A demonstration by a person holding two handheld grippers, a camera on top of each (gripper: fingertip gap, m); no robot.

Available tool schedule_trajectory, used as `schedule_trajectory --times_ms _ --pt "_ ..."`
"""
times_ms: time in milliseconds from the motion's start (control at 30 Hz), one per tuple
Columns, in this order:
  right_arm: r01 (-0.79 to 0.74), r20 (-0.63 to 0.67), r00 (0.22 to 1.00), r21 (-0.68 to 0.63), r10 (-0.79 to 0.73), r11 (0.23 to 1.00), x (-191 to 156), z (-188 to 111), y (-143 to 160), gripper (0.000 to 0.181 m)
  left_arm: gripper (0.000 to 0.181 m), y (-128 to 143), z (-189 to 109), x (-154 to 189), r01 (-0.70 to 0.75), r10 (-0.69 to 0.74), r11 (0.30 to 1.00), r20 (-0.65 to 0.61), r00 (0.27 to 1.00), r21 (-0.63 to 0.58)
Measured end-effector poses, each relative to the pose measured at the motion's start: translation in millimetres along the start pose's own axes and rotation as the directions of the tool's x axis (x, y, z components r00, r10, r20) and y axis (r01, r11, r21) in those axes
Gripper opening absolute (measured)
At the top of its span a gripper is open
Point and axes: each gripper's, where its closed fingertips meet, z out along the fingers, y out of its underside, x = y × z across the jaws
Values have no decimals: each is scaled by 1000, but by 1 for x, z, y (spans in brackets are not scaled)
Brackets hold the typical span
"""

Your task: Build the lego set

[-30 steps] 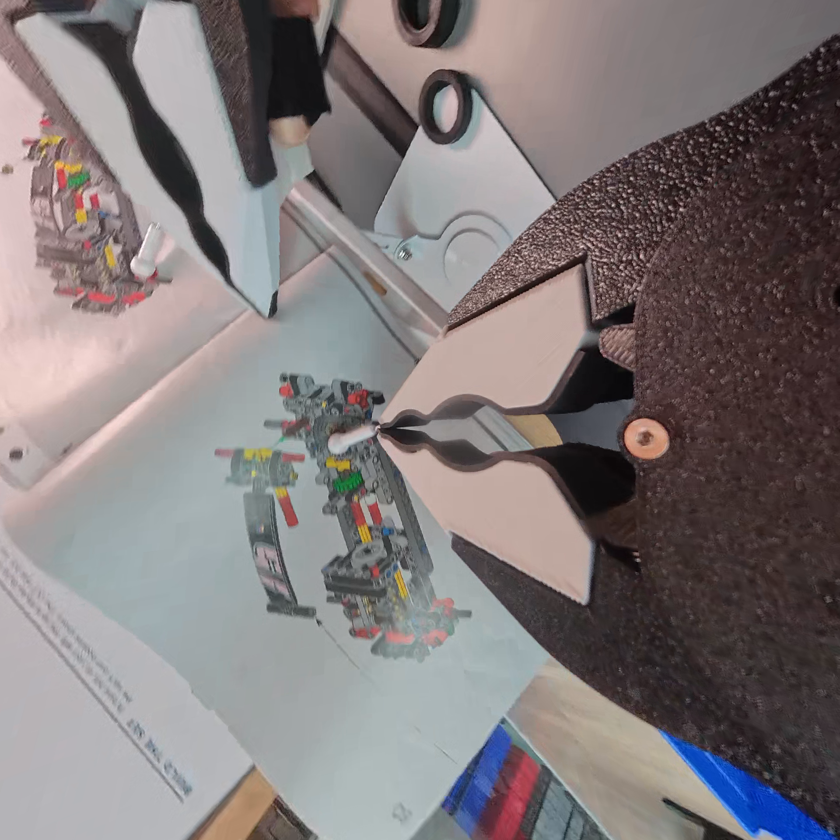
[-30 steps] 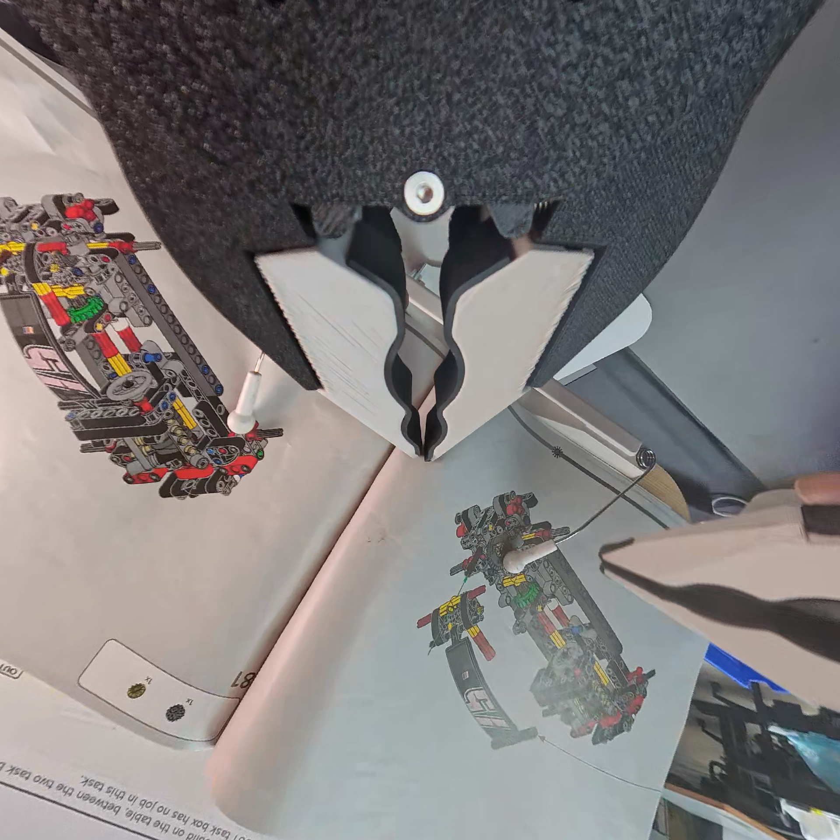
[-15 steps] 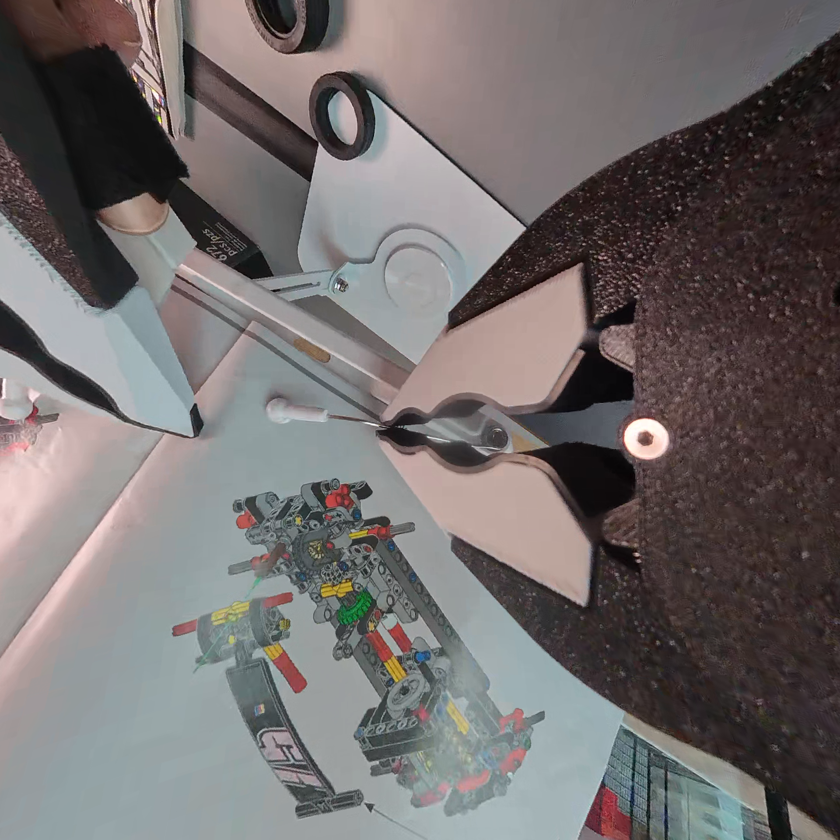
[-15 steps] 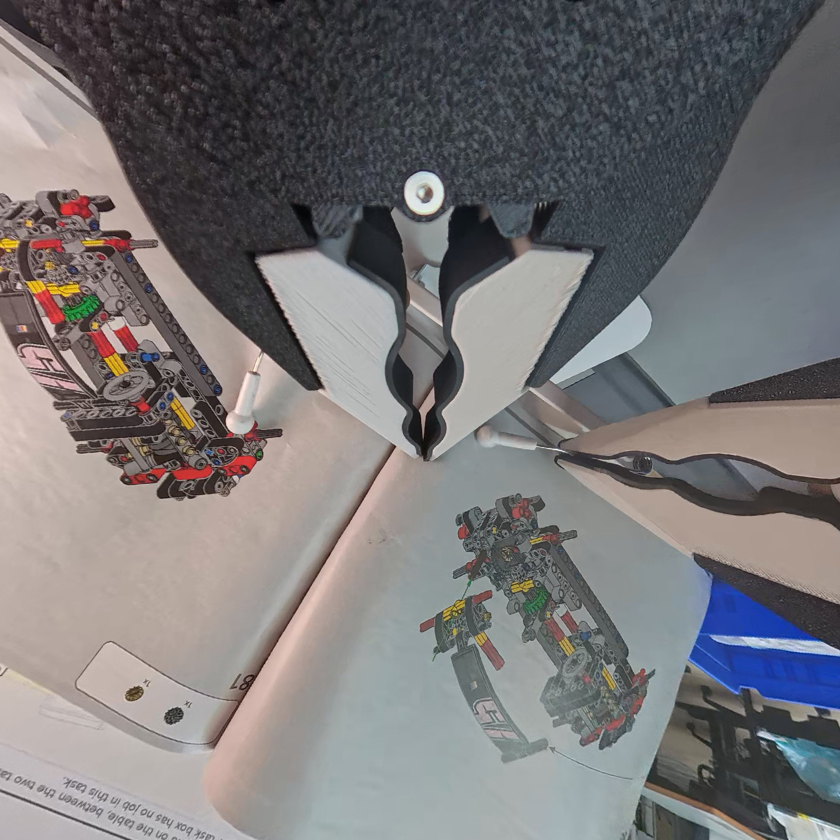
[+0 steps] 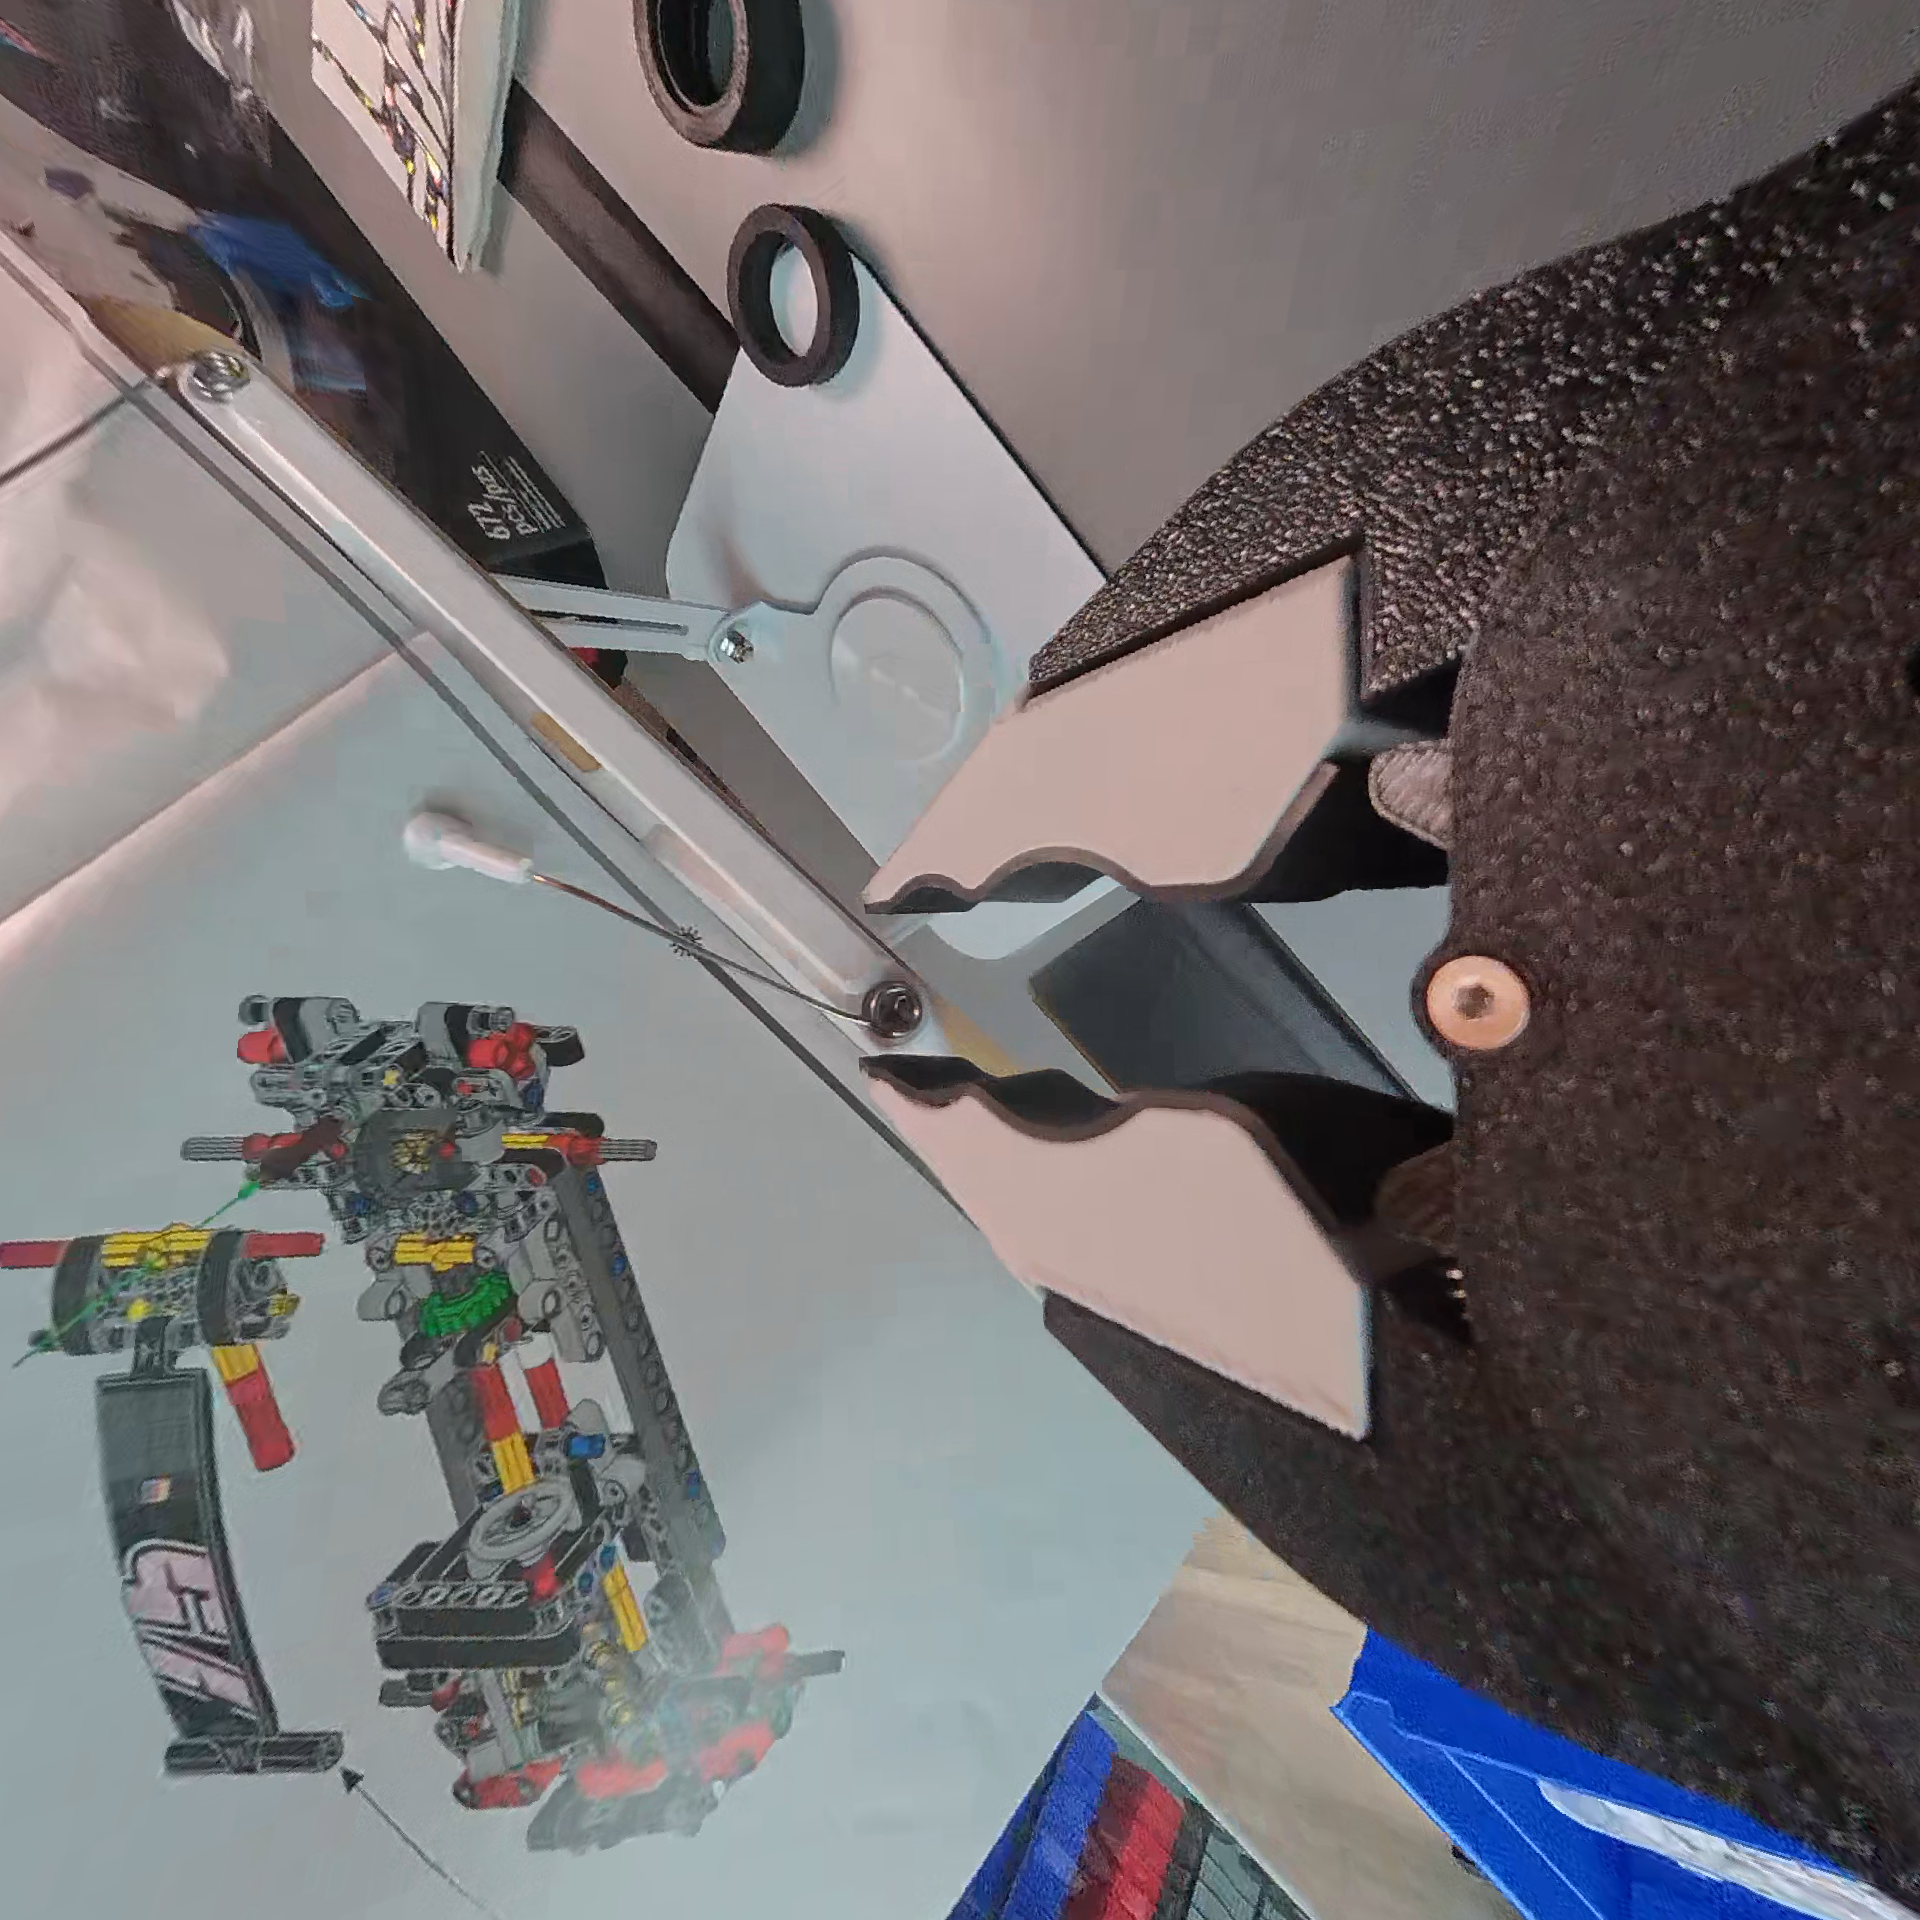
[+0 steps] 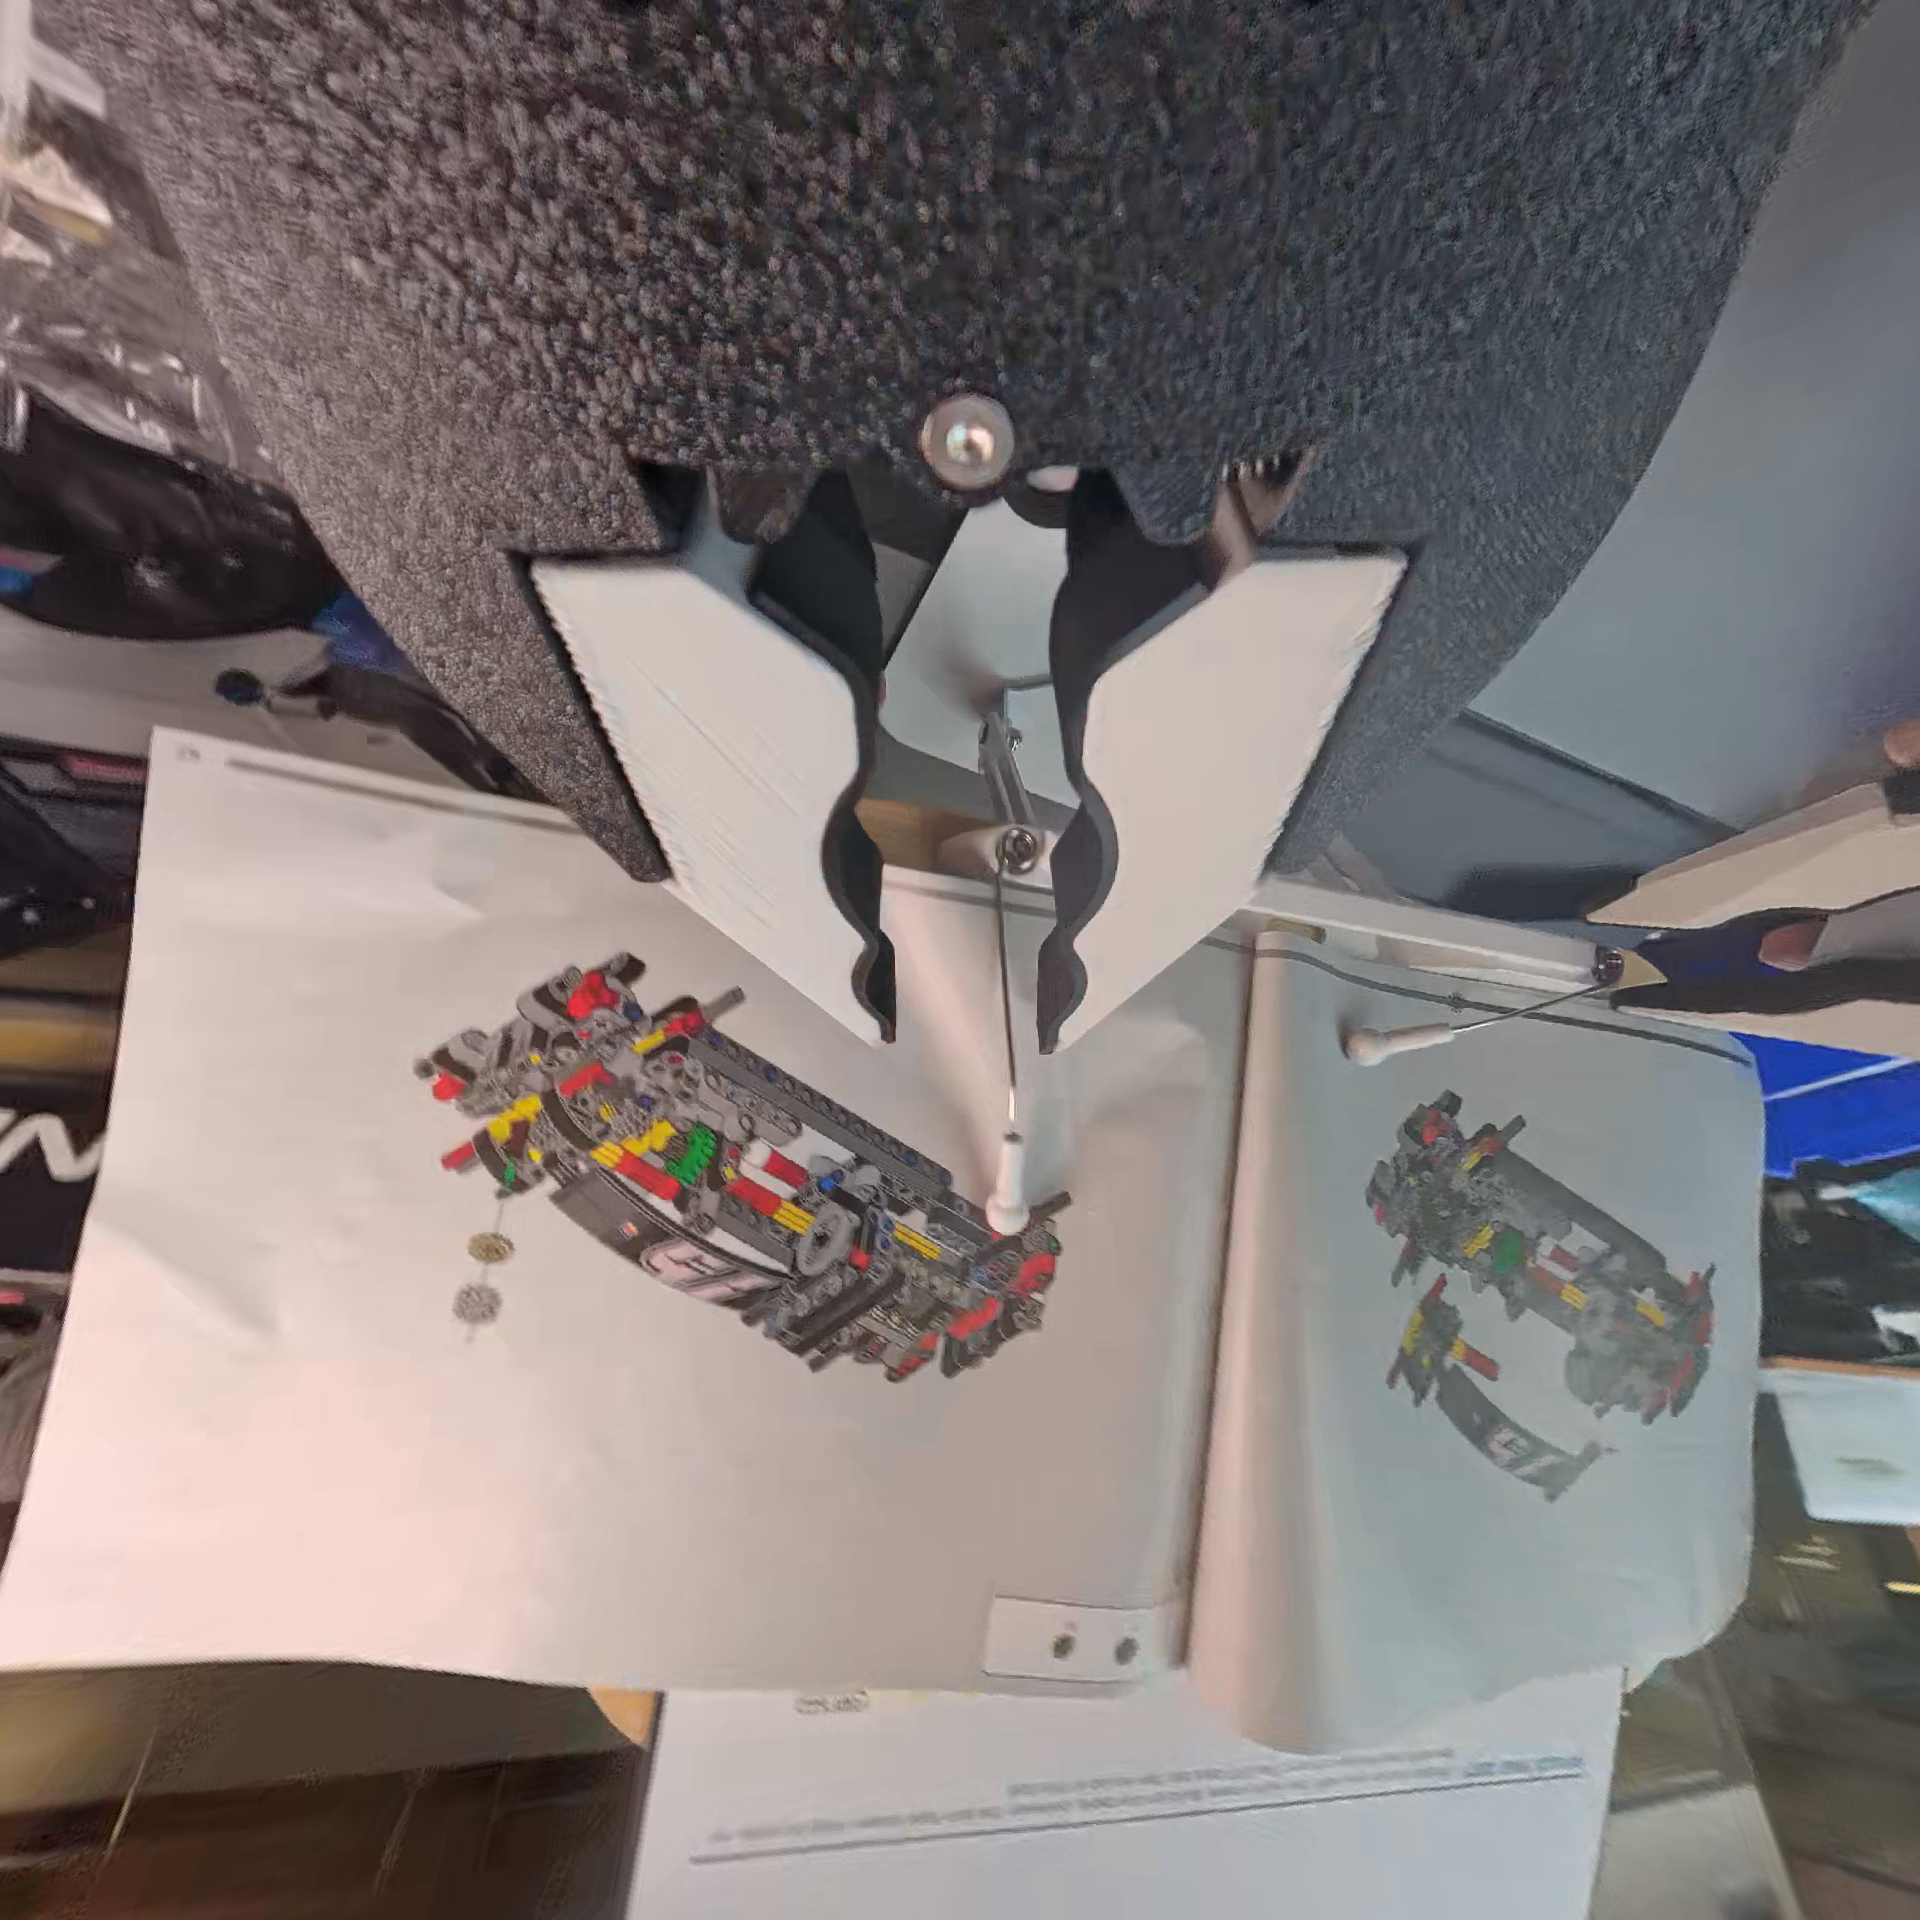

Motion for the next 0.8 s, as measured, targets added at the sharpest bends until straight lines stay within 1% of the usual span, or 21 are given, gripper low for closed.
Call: schedule_trajectory --times_ms 33,100,167,267,333,367,433,500,533,600,667,733,800 --pt "-62 -13 998 -10 62 998 8 -5 8 25 23 5 3 -4 12 -12 1000 11 1000 -15" --pt "-137 -33 990 -26 136 990 17 -15 21 25 24 9 7 -8 80 -80 997 -18 997 -4" --pt "-167 -50 985 -39 165 985 17 -26 29 25 24 9 10 -10 146 -145 989 -51 988 14" --pt "-212 -36 977 -72 210 975 0 -43 33 25 22 17 16 -17 193 -193 981 -61 979 -9" --pt "-204 -3 979 -84 205 975 -18 -57 28 27 9 27 20 -29 245 -248 968 -39 968 -54" --pt "-185 14 982 -83 187 979 -27 -65 23 27 12 28 19 -31 257 -260 964 -45 965 -67" --pt "-144 41 988 -70 147 987 -40 -82 11 27 18 26 15 -33 223 -227 972 -45 973 -71" --pt "-116 81 989 -66 121 991 -51 -100 0 27 31 22 9 -27 224 -230 972 -79 970 -71" --pt "-99 99 990 -60 105 993 -55 -110 -5 27 33 17 4 -25 234 -239 971 -91 967 -57" --pt "-63 131 989 -40 67 997 -60 -135 -19 26 34 0 -14 -20 227 -224 974 -106 969 17" --pt "-7 131 991 -11 8 1000 -55 -163 -32 26 37 -20 -36 -9 247 -231 963 -148 962 103" --pt "71 90 993 17 -72 997 -40 -195 -44 26 40 -40 -64 14 292 -245 940 -245 938 175" --pt "155 15 988 16 -155 988 -15 -228 -50 25 44 -50 -91 48 319 -233 927 -364 902 197"
